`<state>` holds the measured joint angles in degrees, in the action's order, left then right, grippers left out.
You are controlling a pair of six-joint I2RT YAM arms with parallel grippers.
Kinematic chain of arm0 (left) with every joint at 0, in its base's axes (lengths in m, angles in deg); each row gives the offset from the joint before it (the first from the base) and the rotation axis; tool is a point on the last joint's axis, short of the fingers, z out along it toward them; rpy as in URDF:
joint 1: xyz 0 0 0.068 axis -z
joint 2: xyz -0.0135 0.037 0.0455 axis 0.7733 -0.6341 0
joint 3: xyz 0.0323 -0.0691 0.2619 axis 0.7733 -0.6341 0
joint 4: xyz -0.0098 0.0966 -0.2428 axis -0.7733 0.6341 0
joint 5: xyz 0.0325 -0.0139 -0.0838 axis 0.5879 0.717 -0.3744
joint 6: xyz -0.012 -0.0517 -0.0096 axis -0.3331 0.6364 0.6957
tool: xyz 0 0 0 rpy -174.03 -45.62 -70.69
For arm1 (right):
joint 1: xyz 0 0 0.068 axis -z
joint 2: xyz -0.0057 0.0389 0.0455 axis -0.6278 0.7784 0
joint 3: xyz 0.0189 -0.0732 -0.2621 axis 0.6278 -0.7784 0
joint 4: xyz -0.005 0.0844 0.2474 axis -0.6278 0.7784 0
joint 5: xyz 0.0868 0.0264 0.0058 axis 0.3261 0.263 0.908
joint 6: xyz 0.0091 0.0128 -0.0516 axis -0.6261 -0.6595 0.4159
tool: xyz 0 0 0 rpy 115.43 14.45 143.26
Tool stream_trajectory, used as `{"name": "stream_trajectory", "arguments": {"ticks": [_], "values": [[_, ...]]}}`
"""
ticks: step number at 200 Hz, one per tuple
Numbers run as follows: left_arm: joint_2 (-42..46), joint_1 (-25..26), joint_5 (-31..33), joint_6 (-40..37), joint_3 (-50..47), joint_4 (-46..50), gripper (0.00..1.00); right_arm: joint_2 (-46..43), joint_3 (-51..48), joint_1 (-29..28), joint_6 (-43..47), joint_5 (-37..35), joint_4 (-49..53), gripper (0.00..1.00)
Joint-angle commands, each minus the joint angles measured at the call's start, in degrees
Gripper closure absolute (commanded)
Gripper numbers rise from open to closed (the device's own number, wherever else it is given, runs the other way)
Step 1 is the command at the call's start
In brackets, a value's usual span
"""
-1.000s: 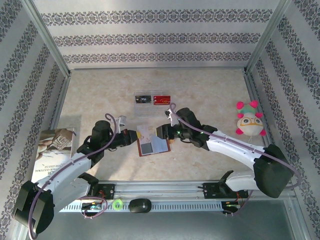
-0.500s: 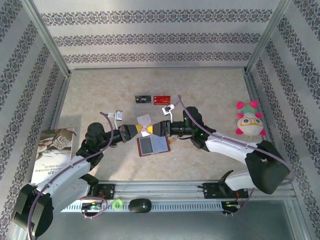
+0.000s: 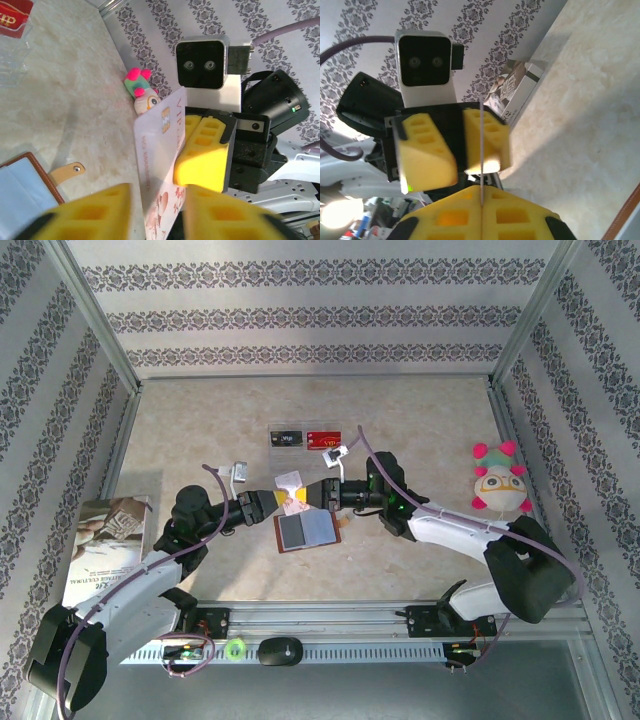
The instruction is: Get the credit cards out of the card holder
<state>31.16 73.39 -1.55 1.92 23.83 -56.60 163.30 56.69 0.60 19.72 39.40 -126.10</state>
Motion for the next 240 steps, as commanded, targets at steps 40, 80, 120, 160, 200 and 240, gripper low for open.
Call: {"name": "stream_trajectory", "arguments": {"ticks": [40, 80, 120, 160, 200, 240], "values": [[1.6, -5.2, 6.2, -2.2, 7.1, 23.2, 0.16, -1.5, 18.5, 4.1, 30.8, -9.4, 42.1, 1.0], [-0.2, -7.1, 11.7, -8.3, 13.0, 39.6, 0.05, 9.4, 39.5, 4.4, 53.7, -23.9, 70.0, 1.0], [1.1, -7.8, 20.5, -12.2, 16.6, 52.2, 0.0, 21.9, 55.2, 1.9, 67.5, -32.9, 82.6, 1.0], [4.3, -10.6, 24.8, -13.5, 18.5, 59.2, 0.0, 35.7, 70.2, -1.0, 79.5, -42.3, 90.7, 1.0], [8.2, -11.8, 26.2, -15.2, 20.0, 62.7, 0.0, 44.0, 78.7, -2.7, 86.7, -46.0, 91.1, 1.0], [8.5, -12.4, 26.7, -16.7, 21.3, 64.7, 0.0, 47.7, 82.1, -3.2, 91.2, -43.9, 91.0, 1.0]]}}
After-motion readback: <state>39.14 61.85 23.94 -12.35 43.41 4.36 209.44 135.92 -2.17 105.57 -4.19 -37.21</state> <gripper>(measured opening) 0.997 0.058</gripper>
